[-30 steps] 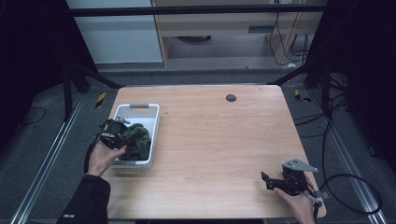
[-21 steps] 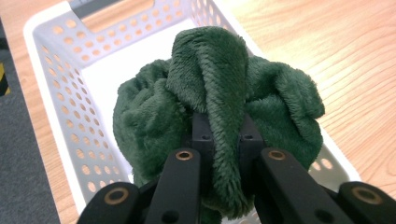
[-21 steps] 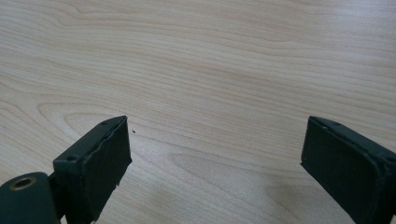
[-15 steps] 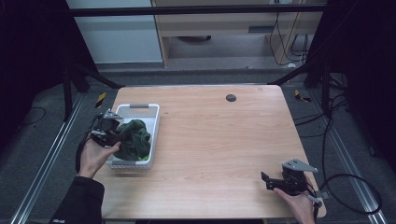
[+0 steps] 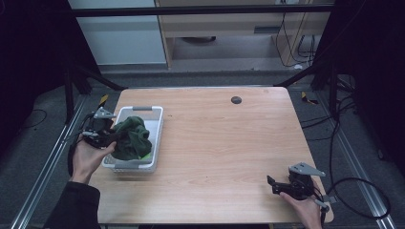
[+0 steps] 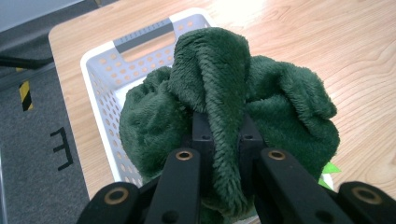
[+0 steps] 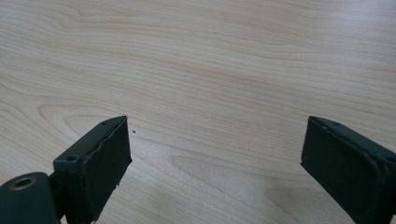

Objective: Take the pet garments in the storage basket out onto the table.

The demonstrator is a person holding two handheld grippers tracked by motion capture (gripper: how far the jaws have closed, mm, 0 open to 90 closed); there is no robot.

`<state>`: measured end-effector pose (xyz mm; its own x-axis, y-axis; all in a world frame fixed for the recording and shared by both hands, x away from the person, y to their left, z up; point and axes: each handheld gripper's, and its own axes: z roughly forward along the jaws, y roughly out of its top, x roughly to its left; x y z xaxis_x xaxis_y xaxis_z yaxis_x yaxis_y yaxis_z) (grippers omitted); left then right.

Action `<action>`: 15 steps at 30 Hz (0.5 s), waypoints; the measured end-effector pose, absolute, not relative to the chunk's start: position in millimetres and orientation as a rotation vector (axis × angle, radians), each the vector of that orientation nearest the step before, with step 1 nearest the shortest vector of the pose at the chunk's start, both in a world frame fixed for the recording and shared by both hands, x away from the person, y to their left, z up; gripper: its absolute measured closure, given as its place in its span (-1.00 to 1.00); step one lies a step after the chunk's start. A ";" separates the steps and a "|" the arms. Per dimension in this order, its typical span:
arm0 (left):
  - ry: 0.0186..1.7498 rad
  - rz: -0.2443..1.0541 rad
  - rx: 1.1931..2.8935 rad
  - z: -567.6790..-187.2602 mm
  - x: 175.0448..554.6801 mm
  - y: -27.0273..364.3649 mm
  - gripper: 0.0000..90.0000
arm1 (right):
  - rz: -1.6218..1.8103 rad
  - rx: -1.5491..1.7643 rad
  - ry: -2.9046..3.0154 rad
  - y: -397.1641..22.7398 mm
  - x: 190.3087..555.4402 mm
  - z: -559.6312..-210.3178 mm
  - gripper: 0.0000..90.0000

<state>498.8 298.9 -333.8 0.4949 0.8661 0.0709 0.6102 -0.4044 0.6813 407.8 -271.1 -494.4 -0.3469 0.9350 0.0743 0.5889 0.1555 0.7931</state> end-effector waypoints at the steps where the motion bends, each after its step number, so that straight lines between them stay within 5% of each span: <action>1: 1.206 0.566 2.148 -332.0 497.9 298.9 0.83 | 1.054 1.445 2.001 -271.2 407.8 -494.5 -0.82; 15: 1.157 0.582 2.138 -301.2 481.0 299.5 0.83 | 1.053 1.425 1.996 -271.2 407.3 -493.7 -0.82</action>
<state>481.0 299.5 -301.2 0.5163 0.8525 0.0814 0.5739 -0.4150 0.7060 407.3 -271.2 -493.7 -0.3518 0.9343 0.0579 0.5750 0.1669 0.8009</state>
